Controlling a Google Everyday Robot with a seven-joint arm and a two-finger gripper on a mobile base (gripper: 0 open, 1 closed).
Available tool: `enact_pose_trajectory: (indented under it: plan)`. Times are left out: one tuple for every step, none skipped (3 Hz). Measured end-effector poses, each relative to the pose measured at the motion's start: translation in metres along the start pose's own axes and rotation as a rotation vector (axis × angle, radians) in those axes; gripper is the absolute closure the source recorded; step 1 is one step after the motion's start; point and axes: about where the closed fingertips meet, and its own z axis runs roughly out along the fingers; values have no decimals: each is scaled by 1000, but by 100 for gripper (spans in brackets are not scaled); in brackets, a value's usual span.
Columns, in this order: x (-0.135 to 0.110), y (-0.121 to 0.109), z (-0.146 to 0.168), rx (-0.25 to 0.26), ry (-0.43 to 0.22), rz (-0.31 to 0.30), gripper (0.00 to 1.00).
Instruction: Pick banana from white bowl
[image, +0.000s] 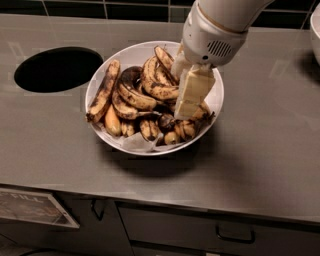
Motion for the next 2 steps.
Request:
enact_pose_trajectory:
  plan:
    - [-3, -5, -5, 11, 15, -3, 34]
    - [-5, -11, -12, 25, 30, -12, 33]
